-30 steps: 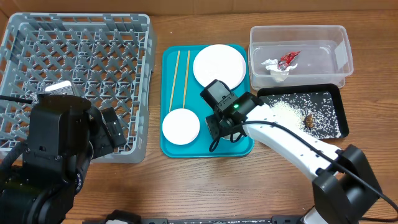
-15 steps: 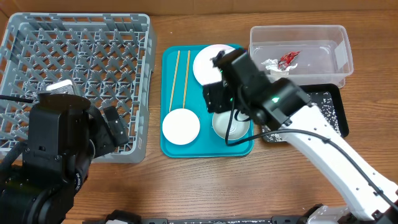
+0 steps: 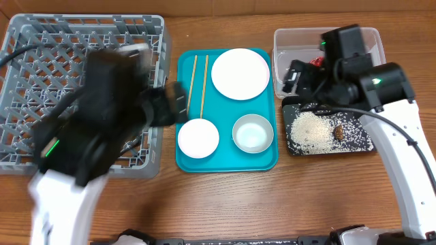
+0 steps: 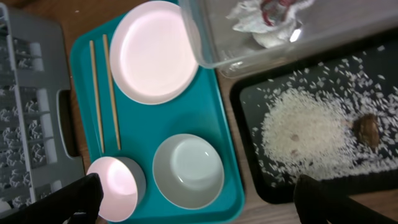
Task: Sort waste into correct bins and load items into the dishwasher
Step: 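Reach the left gripper to the chopsticks and grasp one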
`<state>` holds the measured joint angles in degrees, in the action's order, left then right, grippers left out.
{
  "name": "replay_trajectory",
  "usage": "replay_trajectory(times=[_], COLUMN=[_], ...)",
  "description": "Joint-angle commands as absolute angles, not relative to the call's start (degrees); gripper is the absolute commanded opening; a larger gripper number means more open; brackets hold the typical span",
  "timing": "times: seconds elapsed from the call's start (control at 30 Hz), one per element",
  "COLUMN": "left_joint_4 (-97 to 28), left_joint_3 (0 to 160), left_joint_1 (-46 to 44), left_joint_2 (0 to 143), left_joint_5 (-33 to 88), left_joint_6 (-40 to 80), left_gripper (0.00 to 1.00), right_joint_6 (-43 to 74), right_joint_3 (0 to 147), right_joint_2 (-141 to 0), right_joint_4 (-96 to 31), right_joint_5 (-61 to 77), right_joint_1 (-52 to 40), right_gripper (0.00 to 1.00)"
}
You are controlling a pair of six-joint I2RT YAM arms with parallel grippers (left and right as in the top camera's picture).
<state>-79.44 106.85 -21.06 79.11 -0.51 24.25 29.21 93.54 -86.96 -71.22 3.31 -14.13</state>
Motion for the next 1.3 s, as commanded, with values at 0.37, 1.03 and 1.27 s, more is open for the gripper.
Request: replay_trajectory(times=[0.37, 1.03, 1.27], left_joint_4=[-66.0, -56.3, -55.2], left_joint_3=[106.6, 106.6, 106.6], left_joint_1=[-25.2, -22.0, -22.0], left_joint_2=[111.4, 130.9, 134.6], left_joint_5=[-3.6, -9.2, -9.4], left_joint_6=[20.2, 20.0, 19.7], left_gripper=[0.61, 0.57, 0.45], right_joint_6=[30.0, 30.0, 30.0], right_joint_3=[94.9, 94.9, 94.9], right_joint_2=[-85.5, -85.5, -85.5], right_joint_4=[-75.0, -75.6, -75.5], right_joint_5=[5.0, 5.0, 5.0], right_joint_1=[-11.5, -11.5, -11.5], right_gripper=[1.00, 1.00, 1.00])
